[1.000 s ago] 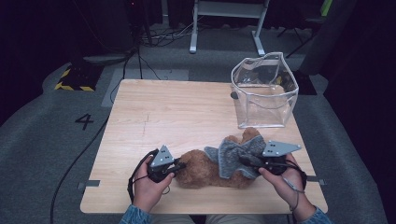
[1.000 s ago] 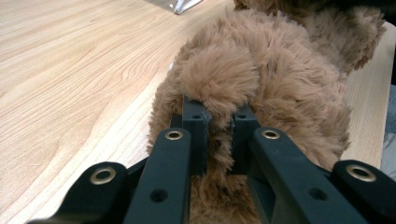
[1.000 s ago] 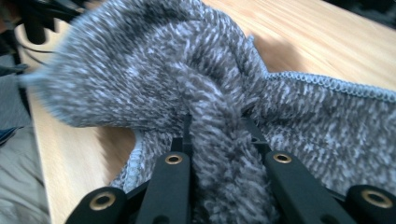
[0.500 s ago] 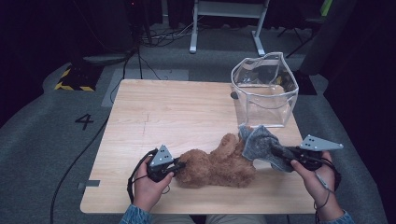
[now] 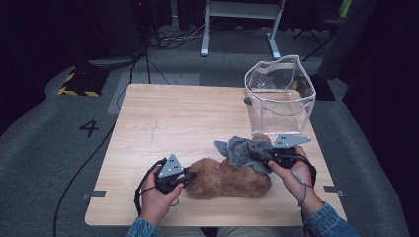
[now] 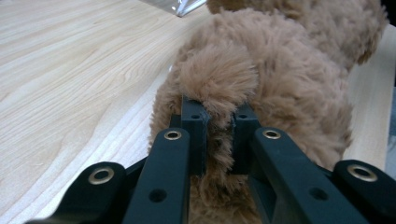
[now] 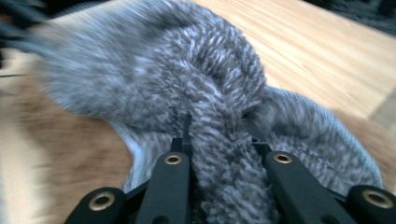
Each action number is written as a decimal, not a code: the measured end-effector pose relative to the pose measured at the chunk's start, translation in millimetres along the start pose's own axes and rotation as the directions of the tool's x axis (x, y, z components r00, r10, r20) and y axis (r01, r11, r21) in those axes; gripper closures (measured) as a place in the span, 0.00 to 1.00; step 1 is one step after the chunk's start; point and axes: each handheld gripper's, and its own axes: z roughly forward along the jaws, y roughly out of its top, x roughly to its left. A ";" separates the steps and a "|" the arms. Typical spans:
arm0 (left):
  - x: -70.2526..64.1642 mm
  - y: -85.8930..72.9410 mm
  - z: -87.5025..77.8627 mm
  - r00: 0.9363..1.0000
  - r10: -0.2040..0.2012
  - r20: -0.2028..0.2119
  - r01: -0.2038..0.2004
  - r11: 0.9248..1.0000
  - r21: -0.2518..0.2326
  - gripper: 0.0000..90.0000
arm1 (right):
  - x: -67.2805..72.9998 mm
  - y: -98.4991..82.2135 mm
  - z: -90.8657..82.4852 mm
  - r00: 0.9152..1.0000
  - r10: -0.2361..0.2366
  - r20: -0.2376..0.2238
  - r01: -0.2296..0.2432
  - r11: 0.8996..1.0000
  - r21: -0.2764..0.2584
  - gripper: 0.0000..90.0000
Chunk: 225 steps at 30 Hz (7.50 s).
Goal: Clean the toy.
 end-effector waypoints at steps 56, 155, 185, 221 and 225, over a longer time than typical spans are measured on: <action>2.8 1.2 5.5 1.000 -0.009 -0.029 0.009 1.000 -0.007 0.90 | -5.4 -82.5 -64.8 0.989 -0.040 0.144 0.014 0.984 0.179 0.88; -12.5 -5.2 -11.9 0.997 -0.077 -0.002 0.077 0.997 0.015 0.54 | -6.2 -31.5 -60.6 0.992 0.106 0.072 -0.100 0.991 -0.090 0.38; -13.1 -10.7 -7.6 0.997 -0.071 -0.025 0.072 0.997 0.025 0.76 | -3.0 -10.0 -113.9 0.989 0.021 0.144 -0.013 0.998 -0.060 0.87; -24.9 -5.3 8.2 0.999 0.016 -0.043 -0.013 0.997 0.071 0.95 | -22.8 -42.4 -42.9 0.977 -0.002 0.214 -0.020 0.995 0.099 0.85; -21.5 -3.1 -2.2 0.999 -0.015 -0.046 0.015 1.000 0.007 0.92 | -40.1 -54.1 -62.7 0.964 0.067 0.259 -0.089 0.993 0.072 0.85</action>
